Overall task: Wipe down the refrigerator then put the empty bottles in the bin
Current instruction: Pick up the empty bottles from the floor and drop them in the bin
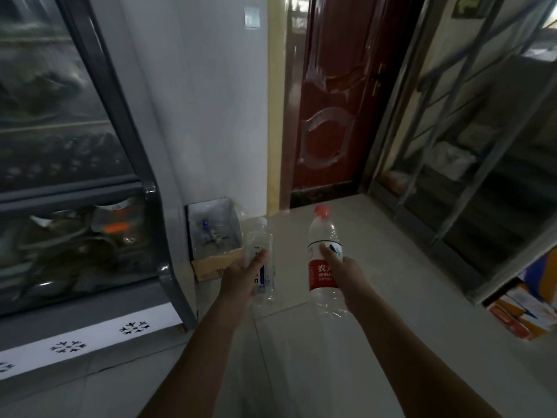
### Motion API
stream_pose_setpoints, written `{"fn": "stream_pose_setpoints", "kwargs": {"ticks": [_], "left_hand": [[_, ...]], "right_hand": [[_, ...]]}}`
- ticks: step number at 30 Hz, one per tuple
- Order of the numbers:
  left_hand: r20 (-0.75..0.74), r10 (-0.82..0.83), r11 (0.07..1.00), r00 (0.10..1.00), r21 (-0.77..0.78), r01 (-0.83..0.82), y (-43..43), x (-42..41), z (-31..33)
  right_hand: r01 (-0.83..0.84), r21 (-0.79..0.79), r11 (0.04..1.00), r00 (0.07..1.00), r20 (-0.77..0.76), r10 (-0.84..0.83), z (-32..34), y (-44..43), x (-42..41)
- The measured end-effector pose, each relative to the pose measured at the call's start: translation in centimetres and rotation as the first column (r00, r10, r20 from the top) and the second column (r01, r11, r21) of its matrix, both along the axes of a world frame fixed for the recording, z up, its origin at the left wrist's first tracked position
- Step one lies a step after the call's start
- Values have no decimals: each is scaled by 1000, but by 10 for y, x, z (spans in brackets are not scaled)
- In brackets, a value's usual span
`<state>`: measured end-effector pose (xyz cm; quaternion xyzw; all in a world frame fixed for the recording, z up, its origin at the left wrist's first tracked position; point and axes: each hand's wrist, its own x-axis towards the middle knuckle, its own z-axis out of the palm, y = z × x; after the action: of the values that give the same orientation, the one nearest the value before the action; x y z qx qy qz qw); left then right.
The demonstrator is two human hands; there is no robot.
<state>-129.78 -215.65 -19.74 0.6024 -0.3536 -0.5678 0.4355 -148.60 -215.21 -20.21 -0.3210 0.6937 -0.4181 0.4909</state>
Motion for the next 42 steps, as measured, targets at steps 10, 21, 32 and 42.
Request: {"fn": "stream_pose_setpoints", "kwargs": {"ticks": [10,21,32,42], "left_hand": [[-17,171,984,985,52,-170,-186,5,-29],[61,320,937,945,129,-326,-373,29,-49],[199,283,908,938,260,-329,-535,125,-137],[243,247,830,938,447,-335,-664,191,-254]], "right_hand": [[-193,22,981,980,-33,194,-31,-216,11],[-365,130,922,929,-19,370,-62,-444,43],[-400,238,885,910,-6,414,-139,-625,148],[-427,450,784,868,-38,495,-264,-743,216]]}}
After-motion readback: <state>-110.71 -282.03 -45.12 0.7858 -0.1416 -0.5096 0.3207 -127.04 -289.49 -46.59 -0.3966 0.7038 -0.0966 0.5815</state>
